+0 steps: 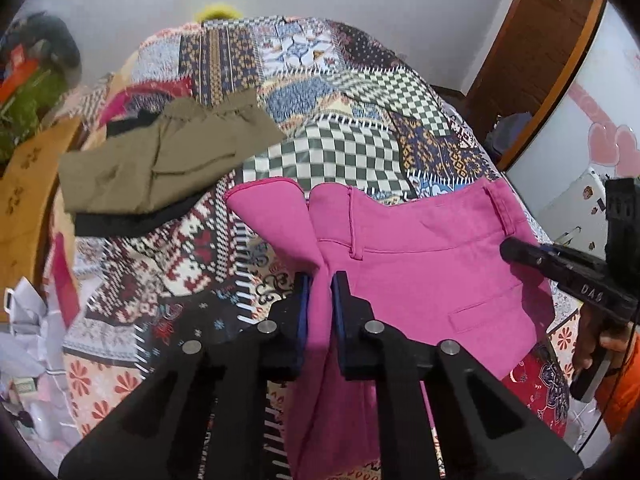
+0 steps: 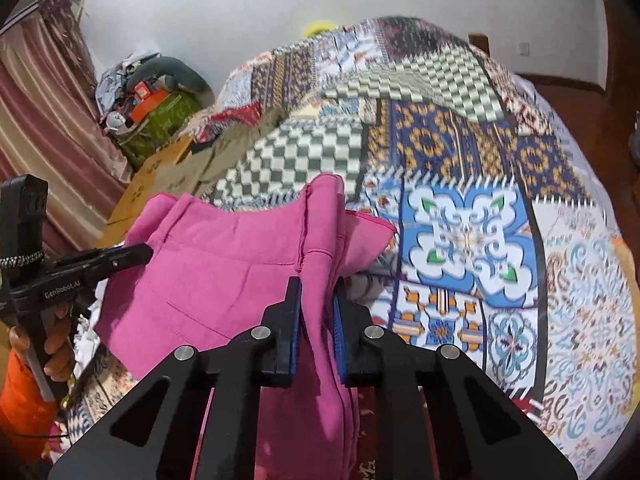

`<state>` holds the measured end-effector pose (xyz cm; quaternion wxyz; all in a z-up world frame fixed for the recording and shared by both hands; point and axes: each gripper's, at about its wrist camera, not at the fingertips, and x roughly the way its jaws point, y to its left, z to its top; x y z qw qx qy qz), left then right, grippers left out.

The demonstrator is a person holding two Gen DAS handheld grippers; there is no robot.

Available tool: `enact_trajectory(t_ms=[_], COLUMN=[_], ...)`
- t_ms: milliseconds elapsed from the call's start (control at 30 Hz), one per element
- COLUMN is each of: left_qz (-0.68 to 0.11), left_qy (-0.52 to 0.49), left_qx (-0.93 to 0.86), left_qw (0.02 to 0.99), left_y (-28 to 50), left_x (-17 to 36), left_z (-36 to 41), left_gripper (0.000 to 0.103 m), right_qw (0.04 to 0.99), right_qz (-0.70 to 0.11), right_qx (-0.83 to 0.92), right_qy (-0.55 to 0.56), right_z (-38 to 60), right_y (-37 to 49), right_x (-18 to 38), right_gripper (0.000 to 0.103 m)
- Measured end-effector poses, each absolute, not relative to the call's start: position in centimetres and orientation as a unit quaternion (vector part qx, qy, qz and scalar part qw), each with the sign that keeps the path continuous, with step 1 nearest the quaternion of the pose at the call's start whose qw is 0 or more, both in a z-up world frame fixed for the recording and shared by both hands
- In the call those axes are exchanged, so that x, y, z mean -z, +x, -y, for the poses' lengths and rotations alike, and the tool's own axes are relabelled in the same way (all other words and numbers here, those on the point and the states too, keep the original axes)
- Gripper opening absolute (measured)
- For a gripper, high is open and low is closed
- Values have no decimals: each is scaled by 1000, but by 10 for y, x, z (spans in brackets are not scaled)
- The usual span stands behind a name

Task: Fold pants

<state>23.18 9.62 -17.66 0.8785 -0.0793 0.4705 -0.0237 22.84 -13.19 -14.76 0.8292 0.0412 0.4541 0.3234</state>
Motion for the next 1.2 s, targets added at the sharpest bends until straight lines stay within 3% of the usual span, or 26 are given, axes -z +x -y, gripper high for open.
enact_trajectory(t_ms=[667,1200], left_qz=[-384,-387], left_qy=[-69,-56], left_qx=[-52,-131], left_qw=[919,911], left_y=[257,321], left_x=[102,130], left_z=[-190,-297], left_gripper=[10,10], right_qw=[852,844], right_qz=[-365,-349], right_qx=[-375,-406], right_qy=[-3,-8], right_z=[28,-94], right_y=[270,329], right_x=[70,83], right_gripper=[12,12])
